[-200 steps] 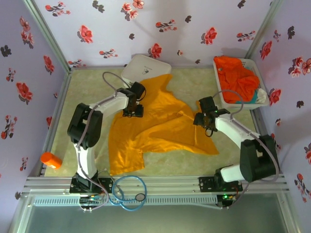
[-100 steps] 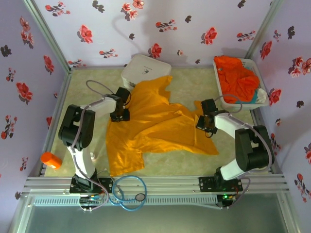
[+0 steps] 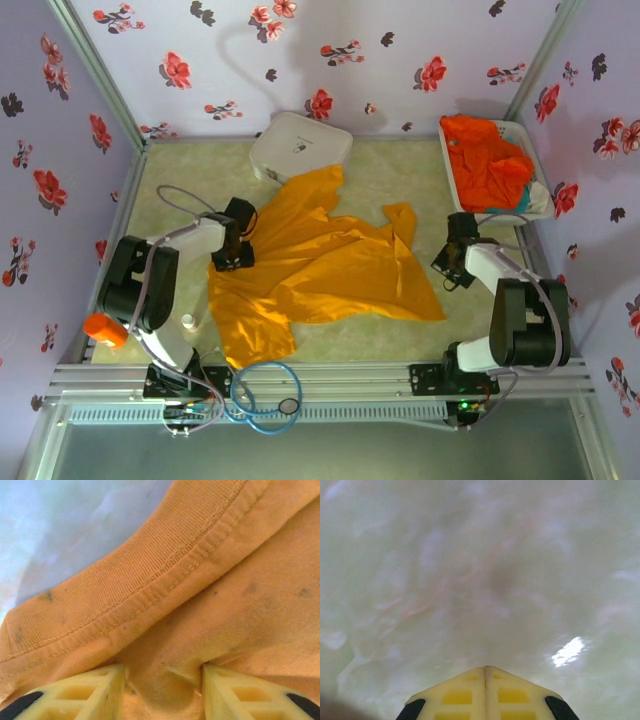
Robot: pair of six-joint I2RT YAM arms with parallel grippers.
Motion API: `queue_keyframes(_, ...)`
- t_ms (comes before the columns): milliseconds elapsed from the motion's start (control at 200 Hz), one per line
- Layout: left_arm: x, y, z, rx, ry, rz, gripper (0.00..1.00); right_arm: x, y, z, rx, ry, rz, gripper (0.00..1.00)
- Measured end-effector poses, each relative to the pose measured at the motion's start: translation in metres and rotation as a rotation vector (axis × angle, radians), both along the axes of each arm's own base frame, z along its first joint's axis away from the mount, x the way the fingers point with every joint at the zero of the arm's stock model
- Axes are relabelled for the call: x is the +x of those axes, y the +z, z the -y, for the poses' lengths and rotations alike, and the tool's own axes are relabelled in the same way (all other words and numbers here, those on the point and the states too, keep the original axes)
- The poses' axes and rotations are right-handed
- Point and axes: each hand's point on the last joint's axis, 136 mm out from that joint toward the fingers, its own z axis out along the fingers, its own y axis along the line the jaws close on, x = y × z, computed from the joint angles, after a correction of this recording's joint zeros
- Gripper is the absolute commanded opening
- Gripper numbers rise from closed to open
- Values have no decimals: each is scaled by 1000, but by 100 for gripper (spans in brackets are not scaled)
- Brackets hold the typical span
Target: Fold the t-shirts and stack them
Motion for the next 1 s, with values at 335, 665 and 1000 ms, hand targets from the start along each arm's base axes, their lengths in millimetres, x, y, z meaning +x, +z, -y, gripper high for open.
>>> queue_keyframes(335, 24, 36, 8, 11, -64, 19, 54, 4, 27, 0, 60, -4, 153, 70)
queue_keyframes(665, 136, 159, 90, -29, -374, 382, 61, 20, 27, -32, 153, 156, 156, 89)
queue_keyframes(1000, 195, 137, 168, 85, -698, 412, 62, 59, 59, -53, 153, 251, 235, 90)
